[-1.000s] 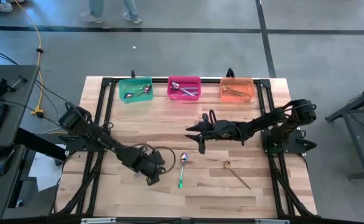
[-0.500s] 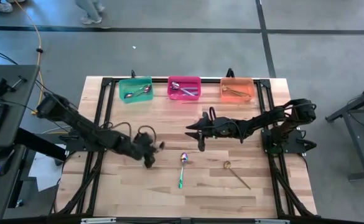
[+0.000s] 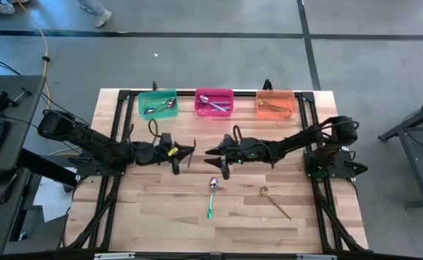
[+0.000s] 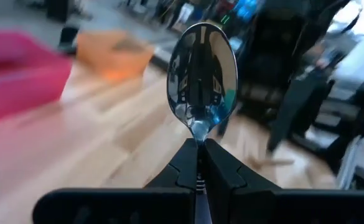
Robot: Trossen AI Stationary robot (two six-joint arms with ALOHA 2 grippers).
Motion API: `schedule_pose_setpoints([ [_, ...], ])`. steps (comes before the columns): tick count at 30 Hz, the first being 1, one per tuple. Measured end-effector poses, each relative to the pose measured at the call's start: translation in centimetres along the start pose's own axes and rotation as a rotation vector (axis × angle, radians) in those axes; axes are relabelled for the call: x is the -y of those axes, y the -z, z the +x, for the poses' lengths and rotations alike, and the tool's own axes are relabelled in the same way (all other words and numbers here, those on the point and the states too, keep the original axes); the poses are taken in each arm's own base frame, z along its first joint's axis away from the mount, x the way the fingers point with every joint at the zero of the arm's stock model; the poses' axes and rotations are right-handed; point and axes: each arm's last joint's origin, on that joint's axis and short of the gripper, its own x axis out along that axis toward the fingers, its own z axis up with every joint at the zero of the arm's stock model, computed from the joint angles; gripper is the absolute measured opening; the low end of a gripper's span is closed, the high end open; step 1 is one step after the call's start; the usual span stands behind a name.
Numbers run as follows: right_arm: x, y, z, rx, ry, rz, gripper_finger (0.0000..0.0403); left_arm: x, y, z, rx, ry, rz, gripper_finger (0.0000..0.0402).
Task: Sort silverware by color (type)
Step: Put the purple spoon into the red bin
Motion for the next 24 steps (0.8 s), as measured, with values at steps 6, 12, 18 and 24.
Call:
schedule_pose_setpoints([
  [6, -0.3, -1.6, 3.3, 0.035, -0.002, 0.003, 0.0205, -0.2, -1.5, 0.4, 0.091, 0.085, 0.021, 0.0],
  [12, 0.2, -2.5, 5.1, 0.066, 0.084, 0.011, 0.0205, -0.1, -2.1, 0.4, 0.132, 0.128, 0.053, 0.0],
  [18, 0.3, -2.7, 6.3, 0.07, 0.093, 0.005, 0.0151, 0.0, -2.2, 0.4, 0.145, 0.133, 0.078, 0.0],
  [24, 0.2, -2.7, 6.7, 0.063, 0.108, -0.02, 0.0043, 0.1, -2.4, 0.3, 0.169, 0.133, 0.106, 0.0],
])
